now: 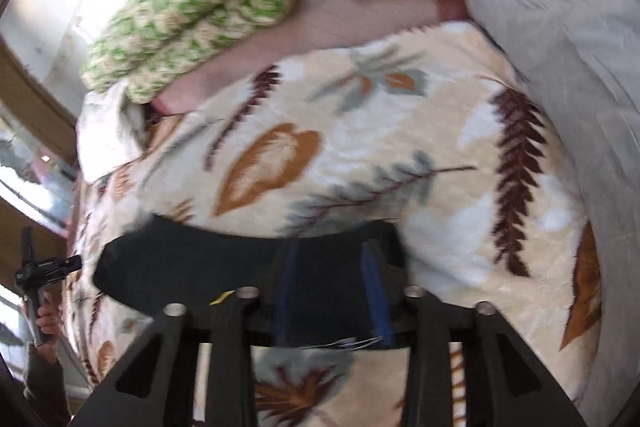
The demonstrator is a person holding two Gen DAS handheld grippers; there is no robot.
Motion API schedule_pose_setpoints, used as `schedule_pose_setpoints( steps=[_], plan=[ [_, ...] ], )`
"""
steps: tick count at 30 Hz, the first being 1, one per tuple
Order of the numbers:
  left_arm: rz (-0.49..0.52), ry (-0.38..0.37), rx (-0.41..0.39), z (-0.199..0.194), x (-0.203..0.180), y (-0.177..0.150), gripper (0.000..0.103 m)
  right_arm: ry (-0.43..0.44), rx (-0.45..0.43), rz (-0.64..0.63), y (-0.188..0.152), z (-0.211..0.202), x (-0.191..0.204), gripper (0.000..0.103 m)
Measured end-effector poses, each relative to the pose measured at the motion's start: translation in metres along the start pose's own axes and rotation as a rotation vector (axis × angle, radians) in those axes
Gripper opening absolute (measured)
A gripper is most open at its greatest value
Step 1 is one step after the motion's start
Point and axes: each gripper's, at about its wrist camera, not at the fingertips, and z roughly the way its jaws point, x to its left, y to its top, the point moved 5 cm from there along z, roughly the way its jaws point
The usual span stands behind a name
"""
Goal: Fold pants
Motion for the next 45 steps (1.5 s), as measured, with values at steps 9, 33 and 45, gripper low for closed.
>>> schedule_pose_setpoints(
  steps=[9,33,45],
  plan=[
    [-0.038,-0.071,0.093,0.043,-0.001,-0.026,0.043,0.200,0.095,0.032,-0.048,0.027,0.067,0.047],
    [0.143,-0.013,-0.013,0.028,-0.008,0.043,0.072,0.214,0.372,-0.412,0.006,0.228,0.257,0.047],
    [0.068,-0.033,0.111,0.082,-0.019,0.056,0.031,0.256,0.389,-0.471,0.004,0.232,0.262,0.019]
  ],
)
